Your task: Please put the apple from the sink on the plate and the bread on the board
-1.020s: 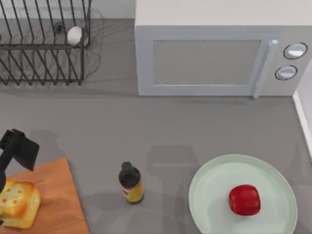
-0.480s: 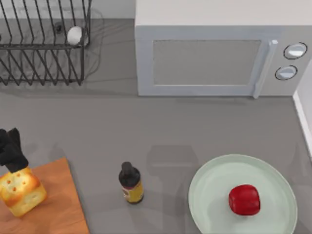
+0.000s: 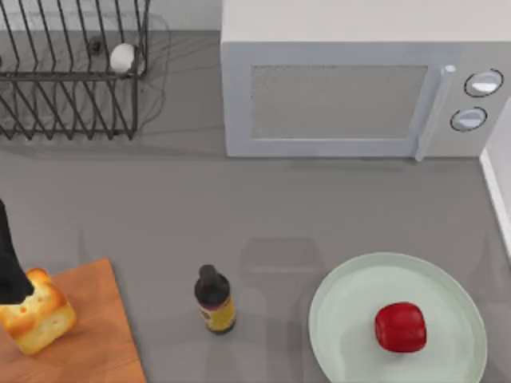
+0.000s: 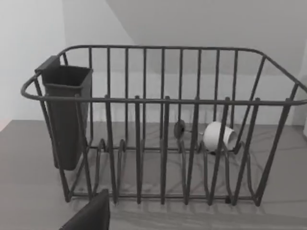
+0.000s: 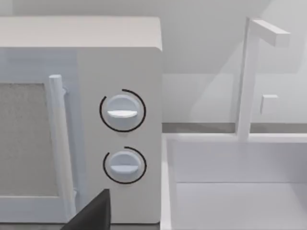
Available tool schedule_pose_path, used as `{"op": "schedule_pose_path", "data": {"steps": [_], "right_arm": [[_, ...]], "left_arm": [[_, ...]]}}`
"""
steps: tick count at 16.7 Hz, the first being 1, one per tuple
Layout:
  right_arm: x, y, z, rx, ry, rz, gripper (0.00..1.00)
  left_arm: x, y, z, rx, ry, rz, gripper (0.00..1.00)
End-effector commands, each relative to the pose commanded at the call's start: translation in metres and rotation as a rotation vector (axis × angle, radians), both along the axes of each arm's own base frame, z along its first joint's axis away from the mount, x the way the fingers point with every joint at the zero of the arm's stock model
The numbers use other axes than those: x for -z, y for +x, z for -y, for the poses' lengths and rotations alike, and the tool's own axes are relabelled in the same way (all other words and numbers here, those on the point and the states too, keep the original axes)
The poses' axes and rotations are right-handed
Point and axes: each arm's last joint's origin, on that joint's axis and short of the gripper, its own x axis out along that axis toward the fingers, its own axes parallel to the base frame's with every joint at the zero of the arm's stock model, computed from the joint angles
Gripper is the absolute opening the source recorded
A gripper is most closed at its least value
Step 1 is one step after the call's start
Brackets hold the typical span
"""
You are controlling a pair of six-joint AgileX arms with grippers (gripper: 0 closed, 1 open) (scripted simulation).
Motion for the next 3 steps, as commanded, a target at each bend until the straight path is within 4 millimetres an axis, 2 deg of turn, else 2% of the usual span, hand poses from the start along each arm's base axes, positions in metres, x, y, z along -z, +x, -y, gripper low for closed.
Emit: {"op": "schedule_pose_path", "data": {"steps": [3], "right_arm": [[0.0, 0.0, 0.0, 0.0, 0.0, 0.0, 1.0]], "left_arm": [[0.0031, 0.0002, -0.0004, -0.004, 0.015, 0.002, 1.0]]}}
